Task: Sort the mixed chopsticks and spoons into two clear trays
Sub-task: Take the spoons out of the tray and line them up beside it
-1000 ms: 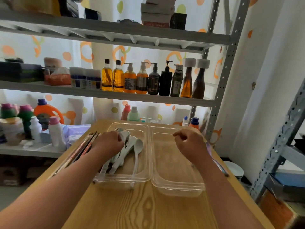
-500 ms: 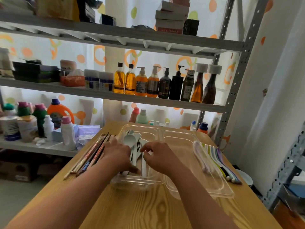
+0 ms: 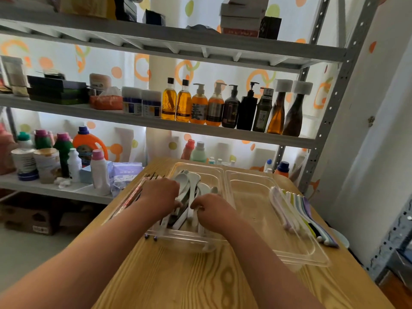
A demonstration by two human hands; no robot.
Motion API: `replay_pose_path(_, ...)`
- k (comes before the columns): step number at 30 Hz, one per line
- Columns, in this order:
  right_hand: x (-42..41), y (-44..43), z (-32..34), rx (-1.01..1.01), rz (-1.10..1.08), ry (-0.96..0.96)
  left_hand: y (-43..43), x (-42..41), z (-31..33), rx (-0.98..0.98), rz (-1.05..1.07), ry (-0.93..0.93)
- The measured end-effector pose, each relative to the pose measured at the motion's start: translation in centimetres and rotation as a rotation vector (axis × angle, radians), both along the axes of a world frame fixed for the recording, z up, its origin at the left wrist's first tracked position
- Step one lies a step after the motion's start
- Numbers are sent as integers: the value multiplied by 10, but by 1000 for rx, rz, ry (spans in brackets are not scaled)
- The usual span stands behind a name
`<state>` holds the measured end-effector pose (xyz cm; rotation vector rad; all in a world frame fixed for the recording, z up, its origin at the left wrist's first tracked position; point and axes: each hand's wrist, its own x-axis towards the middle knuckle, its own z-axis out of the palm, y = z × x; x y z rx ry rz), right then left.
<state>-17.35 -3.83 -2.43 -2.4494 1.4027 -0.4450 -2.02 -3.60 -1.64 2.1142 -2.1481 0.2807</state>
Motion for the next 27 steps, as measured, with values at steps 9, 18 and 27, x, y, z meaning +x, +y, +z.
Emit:
replay_pose_path(9, 0, 0, 2, 41, -13, -75, 7, 0, 5, 161, -6, -121)
replay_pose_path(18, -1, 3, 5, 7, -29, -87, 10, 5, 12, 342, -95, -128)
replay_pose_path(27, 4, 6, 4, -8, -6, -17, 11, -5, 9, 316, -4, -351)
